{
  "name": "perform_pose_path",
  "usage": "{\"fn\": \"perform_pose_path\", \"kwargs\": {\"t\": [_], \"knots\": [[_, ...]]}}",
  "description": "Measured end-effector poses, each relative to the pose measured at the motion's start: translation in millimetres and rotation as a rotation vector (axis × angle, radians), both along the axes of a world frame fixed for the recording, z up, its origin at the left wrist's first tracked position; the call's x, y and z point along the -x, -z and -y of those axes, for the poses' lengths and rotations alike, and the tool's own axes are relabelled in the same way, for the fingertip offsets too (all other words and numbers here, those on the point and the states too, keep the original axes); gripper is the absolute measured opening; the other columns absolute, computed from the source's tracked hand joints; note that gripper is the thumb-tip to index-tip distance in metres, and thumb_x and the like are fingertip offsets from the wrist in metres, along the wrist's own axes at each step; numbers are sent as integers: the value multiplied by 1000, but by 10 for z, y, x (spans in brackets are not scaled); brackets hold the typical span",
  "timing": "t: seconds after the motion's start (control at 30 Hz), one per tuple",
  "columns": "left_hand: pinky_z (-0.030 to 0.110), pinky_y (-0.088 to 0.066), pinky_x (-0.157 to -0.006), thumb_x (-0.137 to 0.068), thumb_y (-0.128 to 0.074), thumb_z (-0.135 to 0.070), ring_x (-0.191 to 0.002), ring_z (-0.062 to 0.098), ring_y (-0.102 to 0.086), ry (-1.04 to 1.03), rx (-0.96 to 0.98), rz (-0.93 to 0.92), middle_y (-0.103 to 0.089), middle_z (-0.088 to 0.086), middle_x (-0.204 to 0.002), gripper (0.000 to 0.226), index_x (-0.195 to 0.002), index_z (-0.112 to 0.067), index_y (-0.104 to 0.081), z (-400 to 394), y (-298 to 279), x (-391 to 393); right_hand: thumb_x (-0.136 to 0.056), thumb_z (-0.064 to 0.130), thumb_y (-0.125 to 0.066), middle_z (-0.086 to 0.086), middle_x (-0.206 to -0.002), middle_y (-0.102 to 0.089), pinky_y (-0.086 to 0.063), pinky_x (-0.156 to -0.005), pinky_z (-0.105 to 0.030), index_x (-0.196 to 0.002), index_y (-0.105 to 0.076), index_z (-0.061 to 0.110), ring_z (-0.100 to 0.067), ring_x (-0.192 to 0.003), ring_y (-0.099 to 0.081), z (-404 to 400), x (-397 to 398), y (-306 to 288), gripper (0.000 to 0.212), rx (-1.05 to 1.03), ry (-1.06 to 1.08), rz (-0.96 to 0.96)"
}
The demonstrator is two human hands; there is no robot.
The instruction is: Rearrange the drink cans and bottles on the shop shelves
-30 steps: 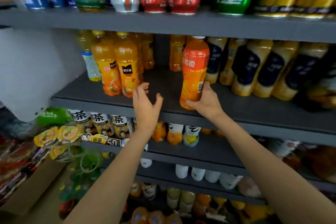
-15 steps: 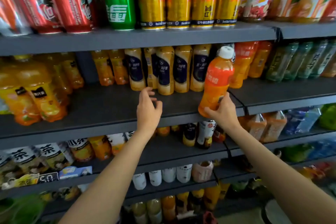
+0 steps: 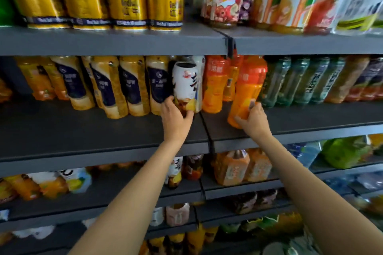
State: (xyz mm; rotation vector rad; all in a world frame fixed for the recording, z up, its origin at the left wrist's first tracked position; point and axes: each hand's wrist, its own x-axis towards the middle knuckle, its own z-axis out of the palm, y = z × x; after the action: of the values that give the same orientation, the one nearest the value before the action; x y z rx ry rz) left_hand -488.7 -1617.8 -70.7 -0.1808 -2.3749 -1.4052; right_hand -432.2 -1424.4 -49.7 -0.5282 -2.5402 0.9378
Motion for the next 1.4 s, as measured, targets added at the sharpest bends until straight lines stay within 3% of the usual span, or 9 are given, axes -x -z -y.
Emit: {"fn": "perform_pose_path", "kwargs": {"t": [0.1, 0.4, 0.53, 0.7, 0.87, 0.97, 1.13, 1.3, 1.4], "knots": [[37, -35, -102, -85, -63, -31, -126, 28, -36, -107, -134, 51, -42, 13, -132, 62, -134, -4, -36, -155, 98, 12, -85, 23, -68, -20, -129, -42, -37, -82, -38, -123, -35, -1, -37, -118, -45, -172, 177, 37, 56, 59, -18, -26], [42, -40, -101, -85, -63, -29, -121, 26, -44, -115, -137, 26, -46, 11, -127, 57, -132, -6, -41, -121, 153, 20, -83, 37, -67, -13, -132, -48, -41, -87, -48, -126, -36, 5, -39, -123, -40, -261, 450, 222, 63, 24, -44, -109], [30, -39, -99, -83, -65, -27, -119, 22, -46, -91, -171, 47, -47, 8, -126, 56, -131, -8, -43, -87, 156, 29, -81, 33, -70, -15, -131, -50, -43, -92, -49, -124, -36, 6, -38, -119, -46, -238, 680, 138, 62, 52, -40, -61], [33, -41, -99, -76, -74, -33, -118, 20, -46, -30, -136, 43, -48, 7, -125, 68, -131, -11, -41, -74, 186, 55, -82, 32, -69, -16, -131, -49, -42, -91, -48, -124, -34, 6, -38, -118, -46, -194, 821, 151, 61, 74, -12, -40], [25, -38, -93, -74, -77, -30, -117, 19, -48, -8, -144, 66, -50, 6, -126, 68, -129, -12, -41, -40, 159, 30, -83, 27, -69, -21, -134, -34, -39, -94, -48, -134, -29, 0, -41, -120, -41, -52, 594, 342, 69, 54, -25, -103], [21, -36, -89, -70, -80, -29, -114, 12, -48, 46, -129, 115, -52, -1, -123, 68, -125, -14, -42, 77, 94, -24, -86, 31, -65, -16, -129, -42, -44, -87, -39, -128, -37, 1, -34, -114, -49, 183, 292, 442, 59, 105, -141, -290], [28, -44, -95, -68, -82, -30, -113, 8, -53, 288, -64, 115, -56, -7, -120, 65, -120, -23, -45, 495, 67, -342, -73, 34, -75, 12, -131, -44, -40, -90, -9, -140, -29, 19, -3, -119, -44, 719, -2, -22, 83, 330, -687, -158], [27, -47, -94, -60, -83, -35, -113, 2, -54, 507, -35, 185, -56, -19, -121, 70, -116, -46, -43, 1168, 25, -706, -62, 32, -82, 9, -119, -61, -44, -87, -9, -130, -49, 11, 4, -108, -55, 1361, -280, -243, 79, 241, -817, -140], [29, -47, -94, -62, -85, -32, -115, 7, -54, 514, 37, 223, -57, -10, -126, 75, -125, -36, -44, 1671, 211, -920, -59, 30, -84, 22, -108, -56, -39, -82, 0, -124, -51, 13, 14, -103, -49, 1798, -576, 29, 74, 225, -772, -162]]}}
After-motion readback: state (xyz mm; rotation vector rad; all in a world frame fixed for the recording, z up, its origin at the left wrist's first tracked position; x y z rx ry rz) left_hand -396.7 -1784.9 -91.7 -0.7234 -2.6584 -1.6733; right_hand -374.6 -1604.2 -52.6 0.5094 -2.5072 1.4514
